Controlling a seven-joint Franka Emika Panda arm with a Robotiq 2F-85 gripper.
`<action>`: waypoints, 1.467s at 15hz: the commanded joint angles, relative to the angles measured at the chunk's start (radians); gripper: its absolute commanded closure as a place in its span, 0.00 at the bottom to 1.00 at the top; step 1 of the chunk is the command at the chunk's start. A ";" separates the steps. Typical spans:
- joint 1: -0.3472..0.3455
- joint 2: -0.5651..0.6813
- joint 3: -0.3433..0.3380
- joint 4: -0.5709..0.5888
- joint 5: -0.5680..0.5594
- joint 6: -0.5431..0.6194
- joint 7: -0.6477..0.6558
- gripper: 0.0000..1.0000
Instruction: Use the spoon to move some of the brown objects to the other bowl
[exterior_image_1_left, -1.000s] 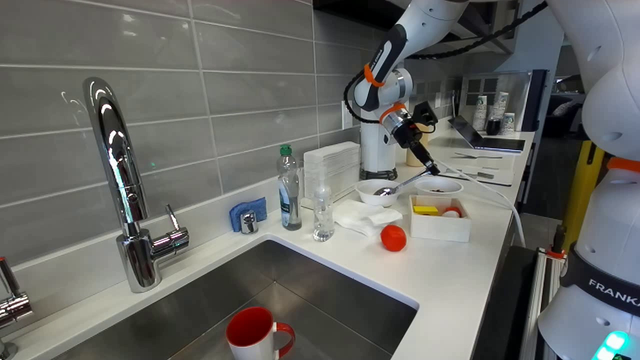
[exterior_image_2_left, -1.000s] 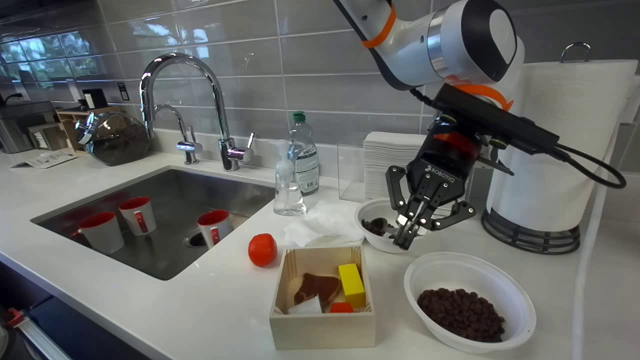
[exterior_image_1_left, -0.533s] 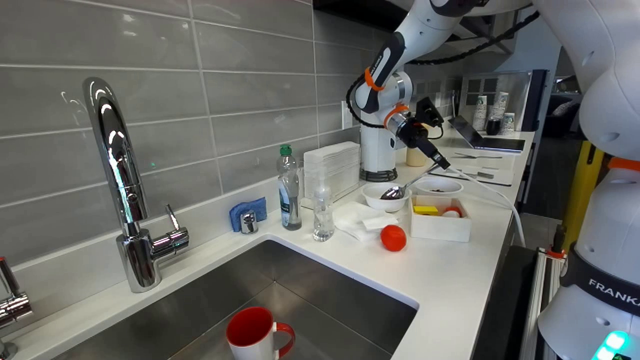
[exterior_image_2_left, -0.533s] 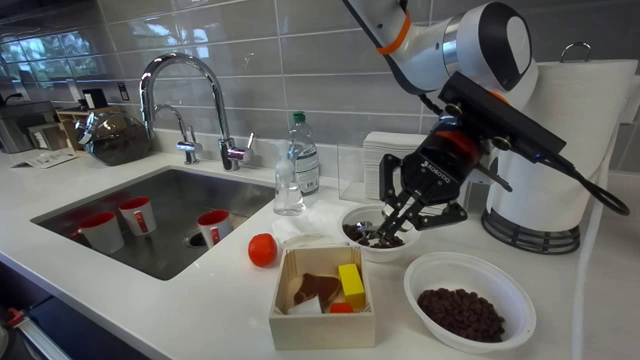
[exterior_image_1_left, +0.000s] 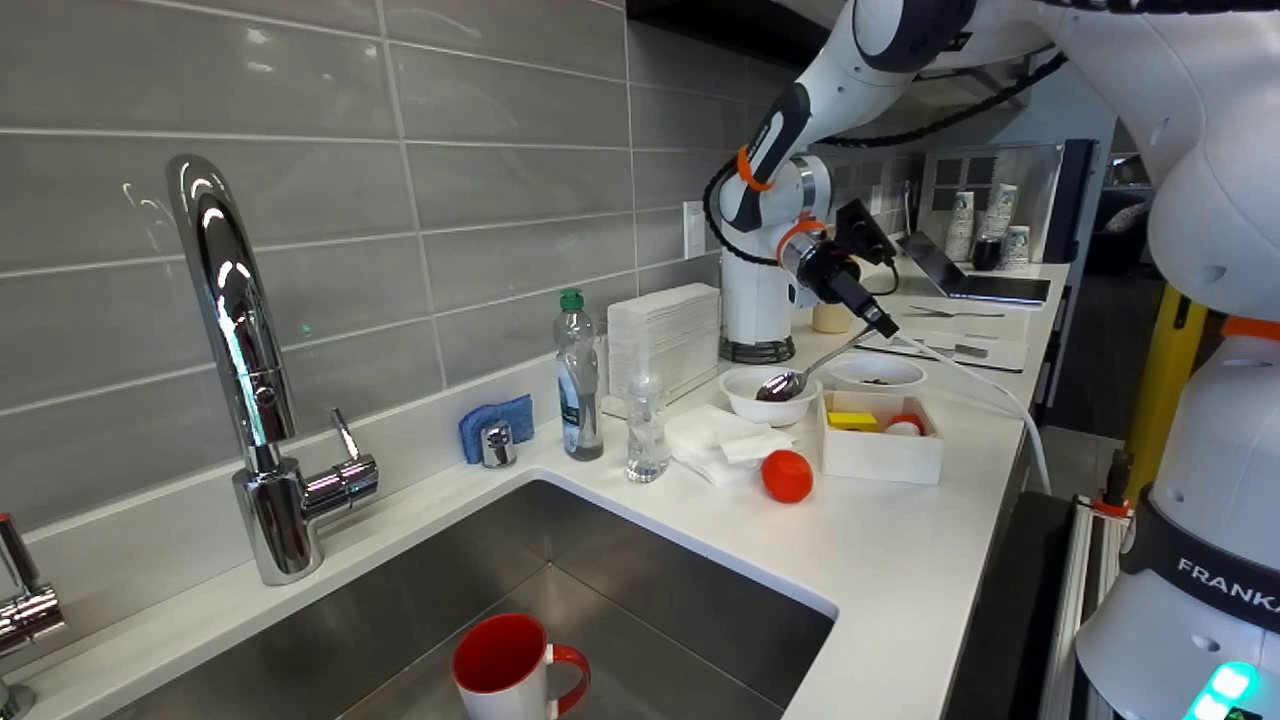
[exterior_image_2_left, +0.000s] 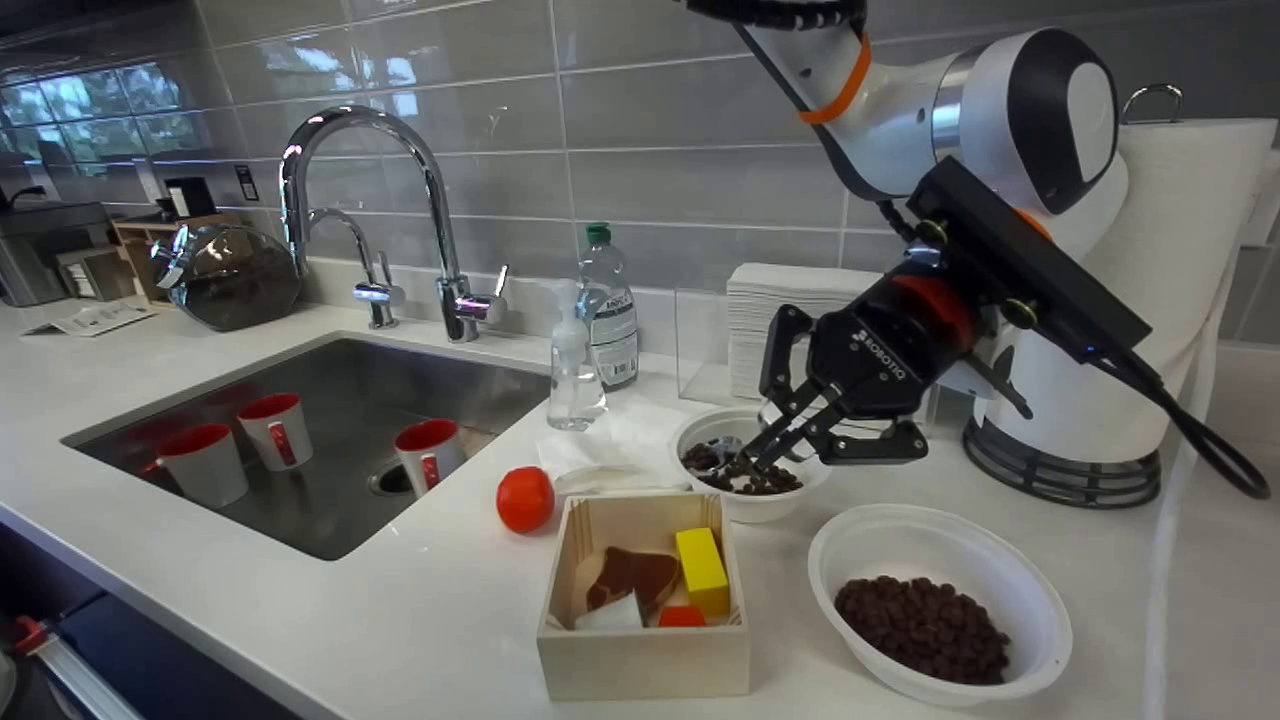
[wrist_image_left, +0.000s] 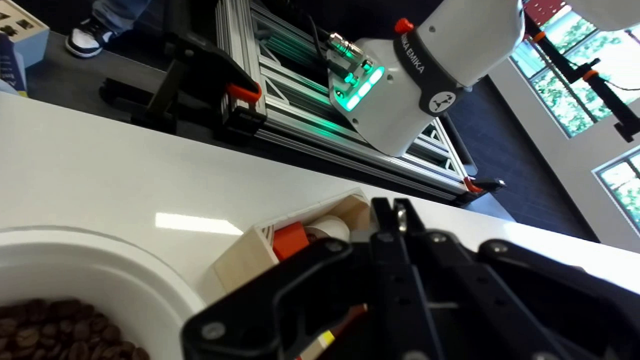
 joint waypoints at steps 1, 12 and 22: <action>-0.044 0.047 0.016 0.100 0.064 -0.084 -0.006 0.99; -0.133 0.059 0.012 0.224 0.092 -0.179 -0.005 0.99; -0.212 0.073 0.013 0.253 0.051 -0.197 0.007 0.99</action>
